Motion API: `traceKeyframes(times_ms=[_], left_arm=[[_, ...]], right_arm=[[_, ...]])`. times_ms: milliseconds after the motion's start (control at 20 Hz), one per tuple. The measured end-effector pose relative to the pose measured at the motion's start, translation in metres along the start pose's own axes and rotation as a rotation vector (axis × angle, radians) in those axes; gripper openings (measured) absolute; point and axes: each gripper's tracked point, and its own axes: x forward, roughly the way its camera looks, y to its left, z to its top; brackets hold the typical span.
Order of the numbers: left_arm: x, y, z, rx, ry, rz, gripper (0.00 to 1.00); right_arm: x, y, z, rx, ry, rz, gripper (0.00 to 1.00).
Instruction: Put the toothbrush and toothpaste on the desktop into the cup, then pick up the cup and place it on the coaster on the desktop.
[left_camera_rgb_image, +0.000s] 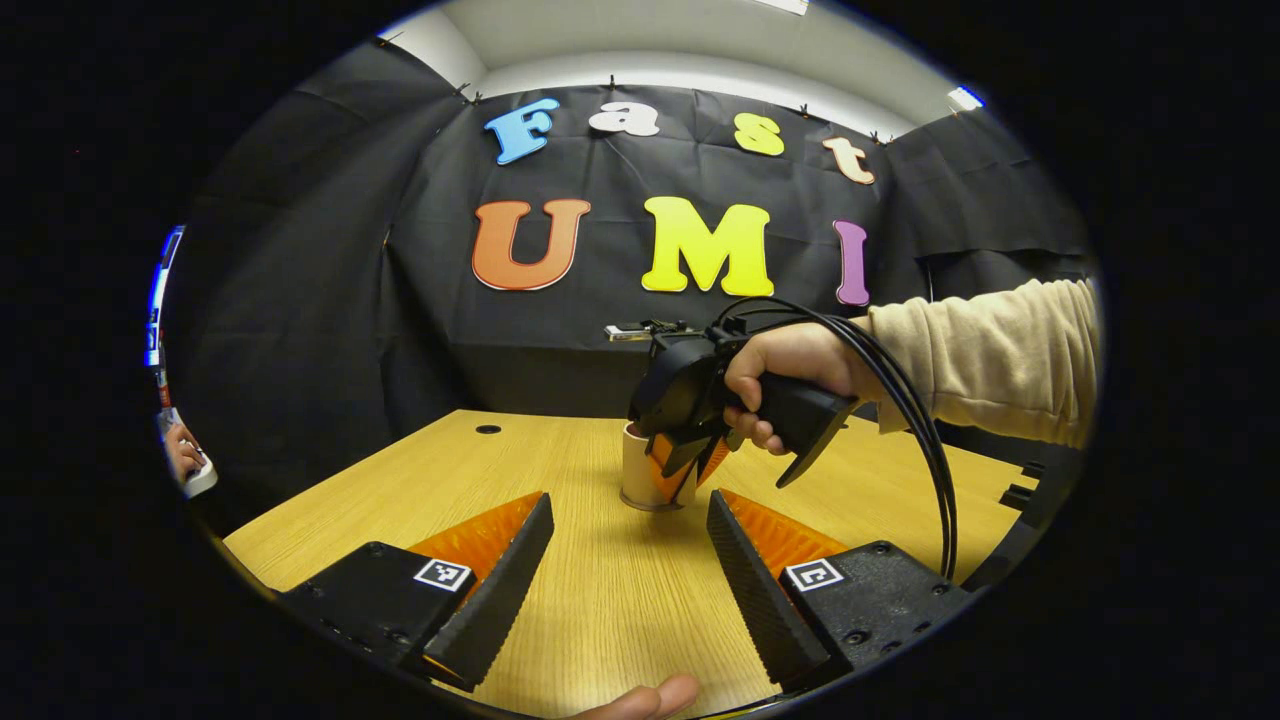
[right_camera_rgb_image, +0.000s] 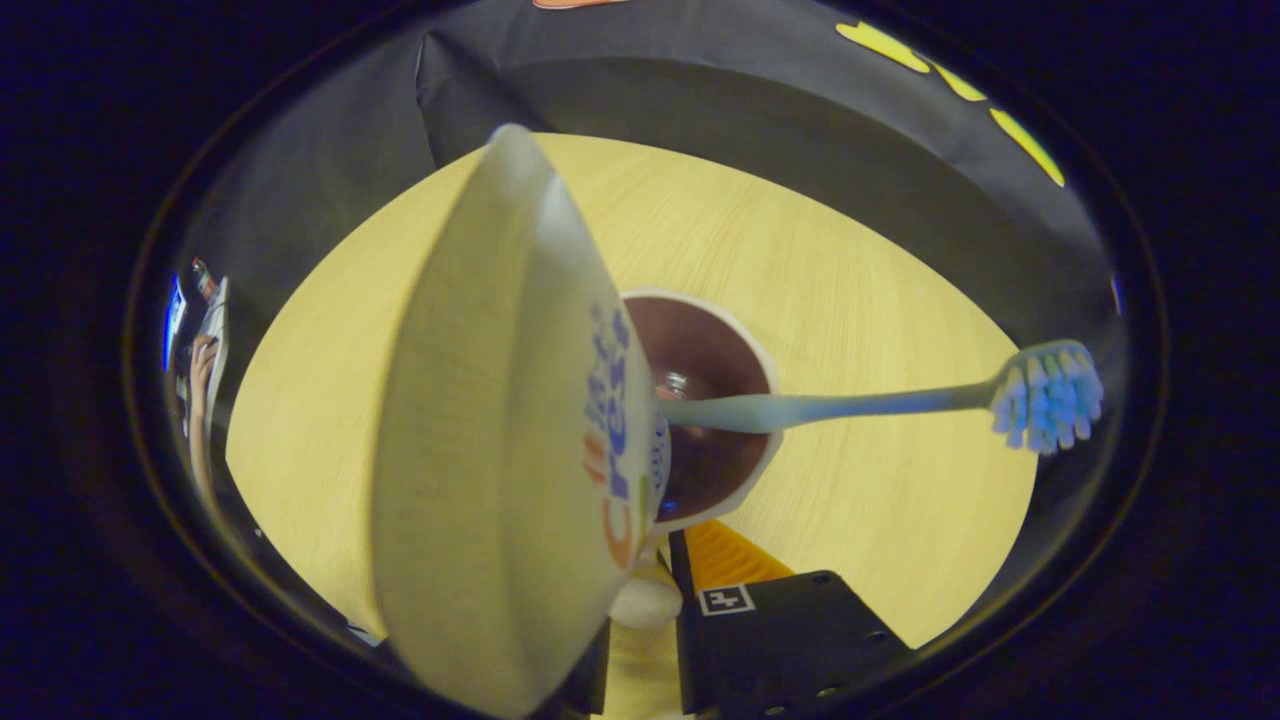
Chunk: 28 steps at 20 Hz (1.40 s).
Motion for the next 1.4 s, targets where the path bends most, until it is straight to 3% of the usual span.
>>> traceKeyframes(times_ms=[100, 150, 300, 350, 400, 600, 800, 950, 1250, 1400], left_arm=[[0.000, 0.001, 0.001, 0.019, 0.004, 0.014, 0.98], [0.000, 0.001, 0.002, 0.024, 0.006, 0.018, 0.98], [0.001, -0.001, 0.004, 0.031, 0.013, 0.029, 0.98], [0.001, -0.001, 0.003, 0.034, 0.016, 0.040, 0.98], [0.000, 0.000, 0.004, 0.035, 0.016, 0.048, 0.98], [-0.002, 0.000, 0.007, 0.038, 0.020, 0.076, 0.98], [-0.007, 0.000, 0.016, 0.029, 0.020, 0.101, 0.98], [-0.013, -0.007, 0.026, 0.012, 0.018, 0.099, 0.98], [-0.037, -0.030, 0.055, 0.003, -0.015, 0.099, 0.98], [-0.050, -0.044, 0.071, 0.027, -0.041, 0.088, 0.98]], right_arm=[[-0.006, 0.005, -0.001, -0.002, -0.022, 0.035, 0.38], [-0.013, 0.006, -0.001, 0.008, -0.040, 0.040, 0.62], [-0.030, 0.005, -0.003, 0.041, -0.118, 0.058, 0.74], [-0.033, 0.004, -0.007, 0.042, -0.140, 0.062, 0.91], [-0.043, -0.004, -0.009, 0.054, -0.169, 0.044, 0.96], [-0.083, -0.020, -0.019, 0.192, -0.315, 0.071, 0.97], [-0.142, -0.062, -0.047, 0.225, -0.505, -0.010, 0.97], [-0.186, -0.087, -0.087, 0.223, -0.622, -0.076, 0.97], [-0.258, -0.103, -0.176, 0.277, -0.799, -0.108, 0.96], [-0.286, -0.111, -0.226, 0.278, -0.899, -0.172, 0.96]])
